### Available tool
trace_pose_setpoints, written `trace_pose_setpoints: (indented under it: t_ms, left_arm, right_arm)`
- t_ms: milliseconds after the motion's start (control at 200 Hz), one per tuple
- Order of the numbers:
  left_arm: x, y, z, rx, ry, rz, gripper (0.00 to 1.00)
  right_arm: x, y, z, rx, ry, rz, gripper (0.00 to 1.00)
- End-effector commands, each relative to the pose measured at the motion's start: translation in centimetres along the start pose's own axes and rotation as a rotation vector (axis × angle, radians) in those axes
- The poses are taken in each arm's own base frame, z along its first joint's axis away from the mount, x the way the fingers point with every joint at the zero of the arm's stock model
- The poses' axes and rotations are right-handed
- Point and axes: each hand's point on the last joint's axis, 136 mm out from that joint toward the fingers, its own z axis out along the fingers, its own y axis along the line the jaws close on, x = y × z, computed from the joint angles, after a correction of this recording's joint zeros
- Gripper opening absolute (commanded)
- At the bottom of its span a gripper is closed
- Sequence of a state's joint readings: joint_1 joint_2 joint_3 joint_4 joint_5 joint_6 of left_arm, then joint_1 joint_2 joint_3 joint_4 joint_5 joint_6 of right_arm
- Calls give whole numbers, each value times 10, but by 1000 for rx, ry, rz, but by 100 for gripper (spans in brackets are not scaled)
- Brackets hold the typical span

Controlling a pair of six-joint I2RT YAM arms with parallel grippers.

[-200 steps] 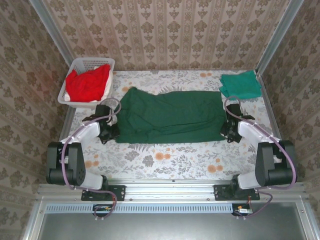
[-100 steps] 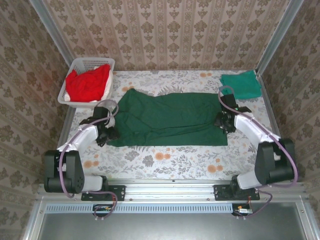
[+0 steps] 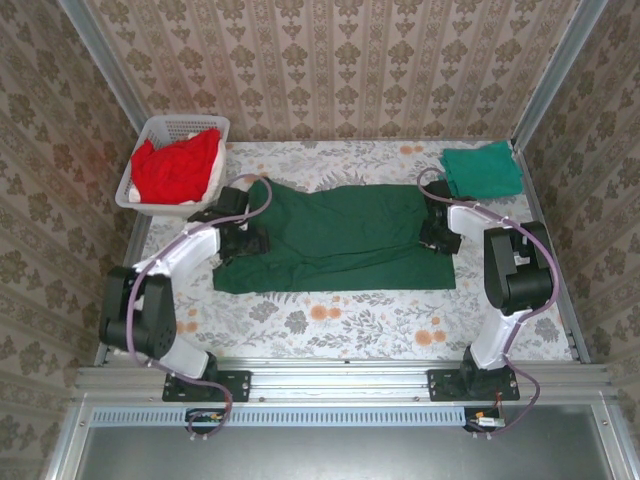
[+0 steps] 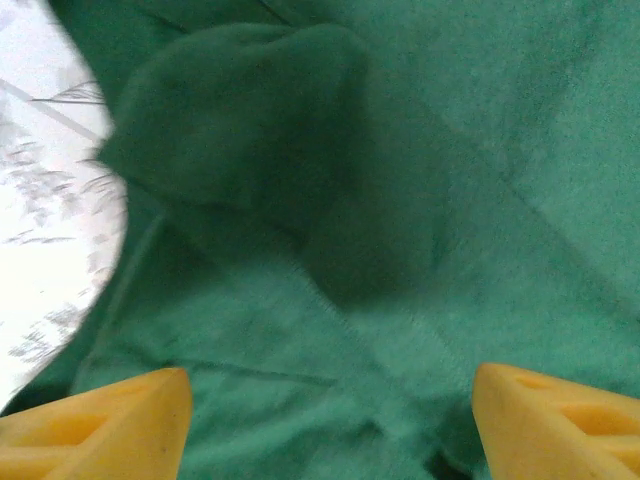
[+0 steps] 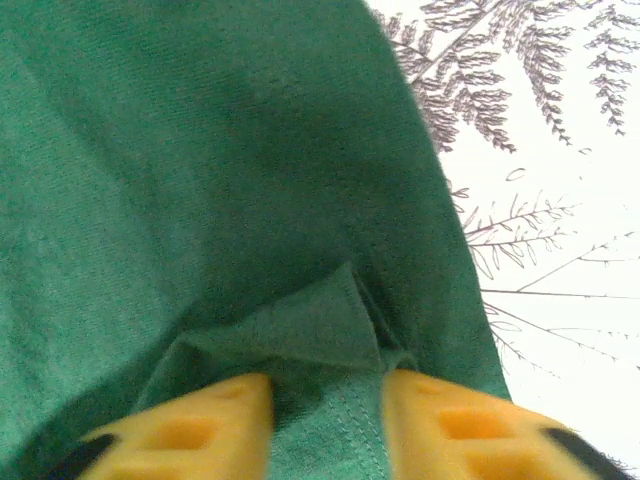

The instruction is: Fold and stack the t-shirts

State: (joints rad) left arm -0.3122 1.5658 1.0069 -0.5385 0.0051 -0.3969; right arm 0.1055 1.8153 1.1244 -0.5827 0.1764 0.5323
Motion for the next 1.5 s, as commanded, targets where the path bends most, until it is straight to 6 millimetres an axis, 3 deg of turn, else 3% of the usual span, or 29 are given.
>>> trace_pose_setpoints:
  t_ms: [0,170,425,715,810,1000,1120,1155,1220,1330,1425,1495]
  left_arm:
    - [-10,-5,16,28,14,0,75]
    - [-1,11,26,-17,40,-26,74]
    - [12,31,16,-49,42,-51,74]
    - [19,42,20,-57,57,-68,76]
    - [21,46,23,-64,67,-68,76]
    - [25,48,29,-70,82,-70,77]
    - [27,51,31,-76,90,-70,78]
    - [27,51,32,-76,89,-68,78]
    - [27,51,33,-79,93,-67,79]
    - [27,51,35,-80,96,-66,79]
    - [27,51,35,-80,96,-66,79]
    - [27,51,34,-80,98,-64,79]
  right_arm:
    - [-3,-4,-8,15,-12,-11,21]
    - [-2,-12,-23,24,-39,-31,0]
    - [10,-24,-53,-4,-76,-24,0]
    - [28,-43,-88,-1,-88,5,0]
    - [26,-46,-77,16,-77,7,0]
    - [26,-37,-25,77,48,-29,0]
    - [18,-32,-18,85,49,-40,0]
    - [14,-31,-23,75,28,-44,8]
    - [8,-32,-35,67,-16,-36,15]
    - [9,-38,-60,54,-84,-23,39]
    - [26,-48,-71,38,-101,10,44]
    - [49,-53,-66,29,-70,19,43]
